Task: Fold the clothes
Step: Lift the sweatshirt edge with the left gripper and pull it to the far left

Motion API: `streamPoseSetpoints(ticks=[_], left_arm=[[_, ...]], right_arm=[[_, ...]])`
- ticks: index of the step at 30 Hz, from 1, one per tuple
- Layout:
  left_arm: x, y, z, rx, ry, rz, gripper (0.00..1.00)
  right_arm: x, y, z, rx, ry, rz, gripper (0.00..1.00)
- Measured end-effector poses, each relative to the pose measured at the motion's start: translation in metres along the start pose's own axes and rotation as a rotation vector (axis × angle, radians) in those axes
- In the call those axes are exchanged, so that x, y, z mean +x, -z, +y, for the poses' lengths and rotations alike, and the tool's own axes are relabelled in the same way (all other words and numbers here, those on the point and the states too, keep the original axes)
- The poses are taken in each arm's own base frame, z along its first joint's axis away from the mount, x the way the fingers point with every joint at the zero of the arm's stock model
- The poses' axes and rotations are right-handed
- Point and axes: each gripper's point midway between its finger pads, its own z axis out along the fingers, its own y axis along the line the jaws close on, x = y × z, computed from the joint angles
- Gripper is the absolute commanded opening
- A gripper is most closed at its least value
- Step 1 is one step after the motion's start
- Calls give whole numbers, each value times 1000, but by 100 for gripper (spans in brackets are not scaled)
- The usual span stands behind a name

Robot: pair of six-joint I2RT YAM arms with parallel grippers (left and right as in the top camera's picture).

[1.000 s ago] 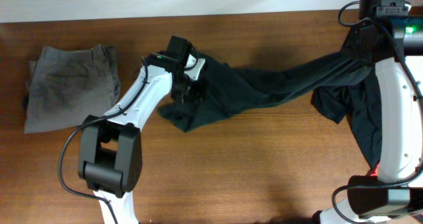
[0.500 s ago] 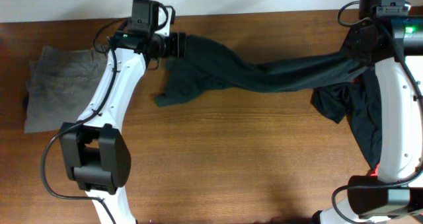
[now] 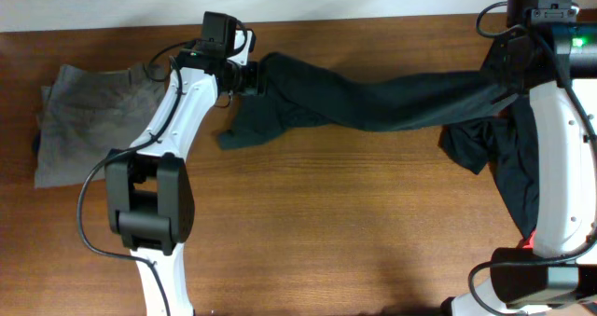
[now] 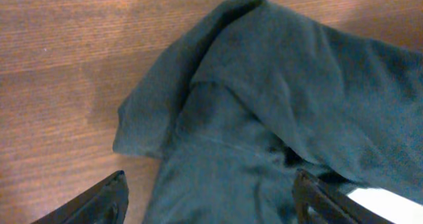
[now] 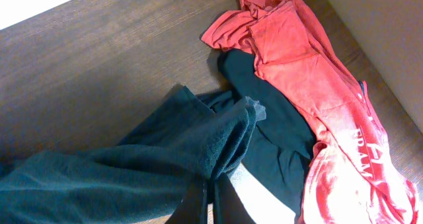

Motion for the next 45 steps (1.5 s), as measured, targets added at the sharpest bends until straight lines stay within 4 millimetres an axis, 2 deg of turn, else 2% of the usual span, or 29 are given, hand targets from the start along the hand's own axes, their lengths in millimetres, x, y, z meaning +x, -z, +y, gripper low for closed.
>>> streamPoseSetpoints(ticks=[9,13,16,19,26,28,31,33,35,36,38,41,43,45], left_arm=[[19,-38,10,-16,-17,58,60],[29,-50,12,-17,-16,87,40],[28,-51,11,-12,-20,85,11],[29,-51,9,0,-21,89,1],[38,-49,0,55,-8,127,0],[39,-42,-1,62,-5,135,1],[27,-11,-5,68,-5,107,0],[7,22,-7,69,-9,36,0],[-19,70,-2,59,-9,-71,0],[-34,103,6,42,-2,-144,1],[-51,154,22,14,15,-250,1],[-68,234,59,-59,69,-413,1],[-70,269,80,-96,98,-480,1],[-68,290,91,-112,118,-515,1]], right_arm=[[3,0,-1,5,6,11,4],[3,0,-1,5,5,12,4],[3,0,-1,5,4,11,4],[3,-1,-1,5,6,13,4],[4,-6,1,11,12,26,4],[4,-7,1,11,12,26,4],[4,-7,1,11,12,27,4],[4,-7,1,12,12,27,4],[4,-8,-1,15,7,28,4],[3,-9,-3,19,1,30,4],[2,-11,-10,28,-13,32,4],[0,-15,-23,42,-46,41,4],[-1,-18,-28,37,-56,49,4],[-2,-18,-27,21,-57,51,4]])
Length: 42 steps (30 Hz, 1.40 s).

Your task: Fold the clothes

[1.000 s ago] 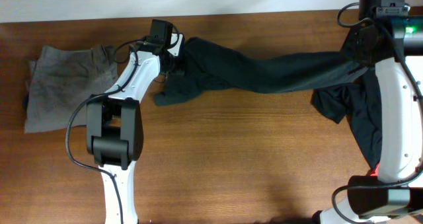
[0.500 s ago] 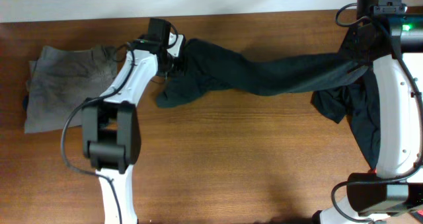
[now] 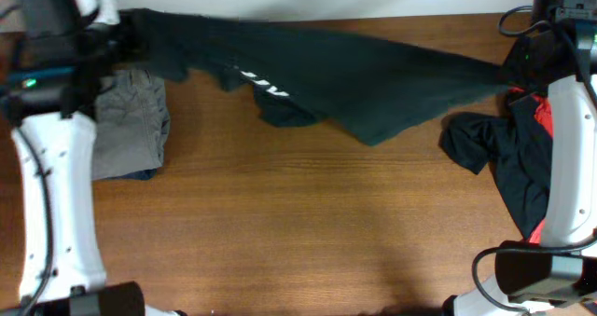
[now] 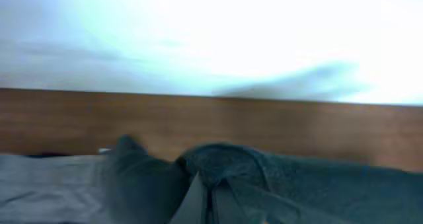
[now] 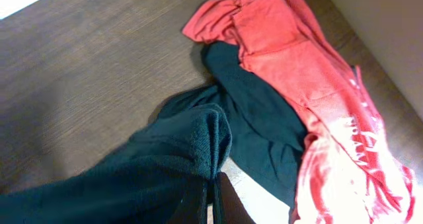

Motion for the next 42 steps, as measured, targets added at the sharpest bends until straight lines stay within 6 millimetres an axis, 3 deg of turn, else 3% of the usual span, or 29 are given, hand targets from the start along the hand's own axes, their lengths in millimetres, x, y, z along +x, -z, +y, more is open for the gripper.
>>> streamPoseSetpoints(ticks=[9,18,28,32,36,38,39,42], left_arm=[[8,7,9,2,27,31,1],[27,8,10,-2,51,111,1],[43,9,9,-2,67,171,1],[45,-5,1,19,52,177,1],[51,-38,-7,43,33,193,0],[56,-62,-11,56,23,199,1],[58,-73,-12,62,18,196,1],[68,-110,-11,70,12,197,0]], right_arm=[[3,0,10,-57,43,19,4],[11,1,12,-72,71,51,4],[-7,-5,23,-106,68,-11,4],[-18,-31,41,-126,80,-19,4],[-29,-72,63,-133,83,-22,4],[-35,-93,74,-139,90,-34,17],[-38,-104,80,-142,98,-41,32],[-33,-141,92,-131,130,-11,37]])
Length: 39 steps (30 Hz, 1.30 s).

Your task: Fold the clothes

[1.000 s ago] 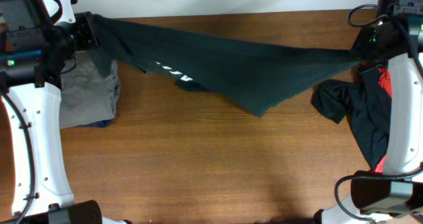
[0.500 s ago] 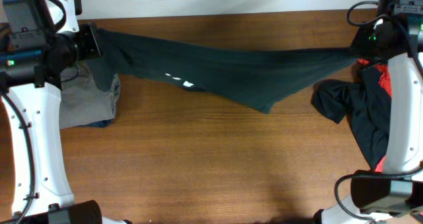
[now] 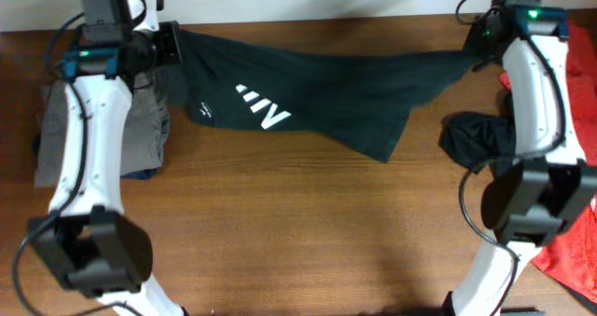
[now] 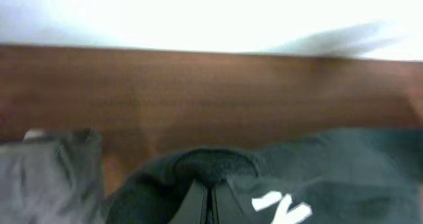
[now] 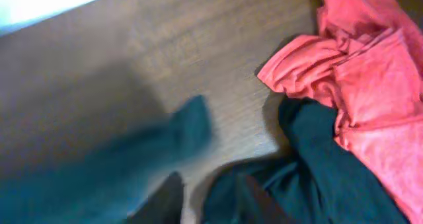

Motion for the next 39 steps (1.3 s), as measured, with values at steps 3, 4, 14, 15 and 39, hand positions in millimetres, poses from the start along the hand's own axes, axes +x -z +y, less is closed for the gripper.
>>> streamPoseSetpoints(ticks=[3,4,14,15,39], left_arm=[[10,-24,2,5,2,30,1],[15,-29,2,5,4,46,1],[65,-50,-11,16,18,229,1],[69,-50,-13,16,19,247,1],[93,-45,-1,-81,17,342,1]], right_arm=[[15,-16,0,14,21,64,36],[21,-17,-1,20,28,89,36],[105,9,33,-215,208,437,34],[113,12,39,-236,228,465,34],[256,-33,116,-329,518,635,49]])
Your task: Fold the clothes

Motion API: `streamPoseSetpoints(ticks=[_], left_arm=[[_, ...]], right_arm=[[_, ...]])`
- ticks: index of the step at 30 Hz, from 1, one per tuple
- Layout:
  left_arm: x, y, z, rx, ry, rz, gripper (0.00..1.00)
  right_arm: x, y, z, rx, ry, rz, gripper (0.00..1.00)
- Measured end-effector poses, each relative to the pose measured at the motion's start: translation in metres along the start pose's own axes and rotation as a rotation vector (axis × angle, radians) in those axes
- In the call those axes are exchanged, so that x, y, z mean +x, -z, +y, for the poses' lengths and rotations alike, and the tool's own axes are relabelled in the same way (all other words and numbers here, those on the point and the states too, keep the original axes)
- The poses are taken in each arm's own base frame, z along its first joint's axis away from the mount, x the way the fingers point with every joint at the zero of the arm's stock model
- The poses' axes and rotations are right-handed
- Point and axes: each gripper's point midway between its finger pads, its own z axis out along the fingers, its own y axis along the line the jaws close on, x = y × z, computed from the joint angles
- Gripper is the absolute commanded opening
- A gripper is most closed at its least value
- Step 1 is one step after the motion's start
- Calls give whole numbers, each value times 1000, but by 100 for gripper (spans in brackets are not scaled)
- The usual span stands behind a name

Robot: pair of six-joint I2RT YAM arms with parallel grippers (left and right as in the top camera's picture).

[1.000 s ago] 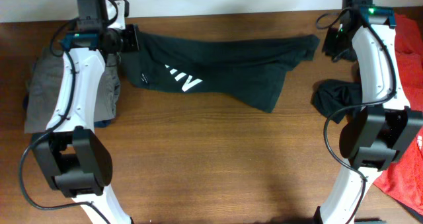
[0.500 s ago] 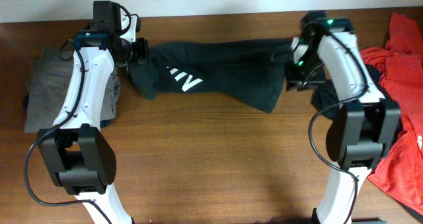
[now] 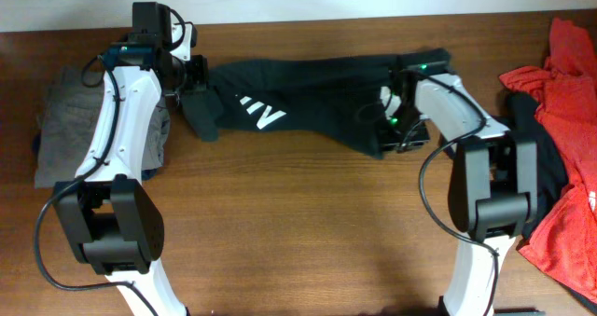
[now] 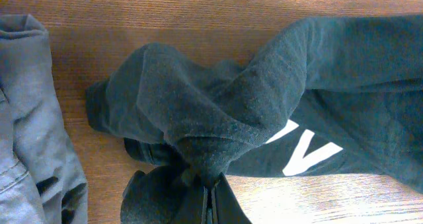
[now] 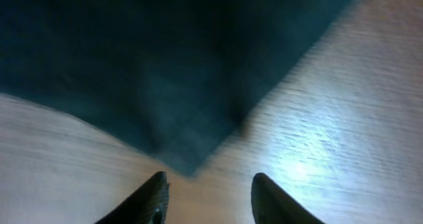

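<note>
A dark green garment [image 3: 317, 88] with a white print [image 3: 256, 111] lies spread along the back middle of the table. My left gripper [image 3: 191, 81] is shut on its bunched left end [image 4: 205, 128], which hangs from the gripper [image 4: 211, 201] just above the wood. My right gripper [image 3: 399, 130] is open low over the garment's front right corner [image 5: 185, 138]. Its two fingers stand wide apart around the gripper's middle [image 5: 210, 201], with nothing between them but bare wood.
A folded grey garment [image 3: 70, 130] lies at the left edge, close beside my left gripper and visible as grey cloth [image 4: 26, 125]. A black garment [image 3: 536, 162] and a red one [image 3: 564, 92] lie at the far right. The table's back edge [image 3: 308, 20] is near.
The garment hung stretched between both grippers along the back edge; now it lies on the table. My right gripper has left its end and is open at the front right corner. The left still holds.
First my left gripper was open over the garment's left end while the right held the other end. Then both held it stretched along the back edge, reaching far left. Later the white print faced up. Now it lies flat, held only at the left.
</note>
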Motion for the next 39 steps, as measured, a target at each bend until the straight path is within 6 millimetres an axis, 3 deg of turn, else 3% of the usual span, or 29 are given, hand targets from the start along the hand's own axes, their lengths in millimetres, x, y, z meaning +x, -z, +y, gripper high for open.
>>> streamPoseSetpoints(ticks=[9,12,15,16,25,28,30,32,35,36,39], left_arm=[[0,0,0,-1,0,0,1],[0,0,0,-2,0,0,1],[0,0,0,-1,0,0,1],[0,0,0,-2,0,0,1],[0,0,0,-2,0,0,0],[0,0,0,-2,-2,0,0],[0,0,0,-2,-10,0,0],[0,1,0,-2,-20,-2,0],[-4,10,-1,-7,-46,-20,0],[-8,20,-1,-12,-54,-42,0],[-22,53,0,-20,-64,-117,0]], right_arm=[[-10,-19,22,1,67,-63,48],[-11,-19,22,2,66,-75,34],[-11,-20,20,7,59,-84,8],[-11,-21,19,9,59,-85,4],[2,-21,19,-1,53,-33,4],[11,-8,10,19,9,8,4],[5,16,-1,32,-24,-17,4],[-13,59,-15,44,-63,-118,4],[-40,160,-40,66,-126,-361,4],[-43,213,-51,81,-149,-489,4],[-22,294,-64,114,-191,-640,4]])
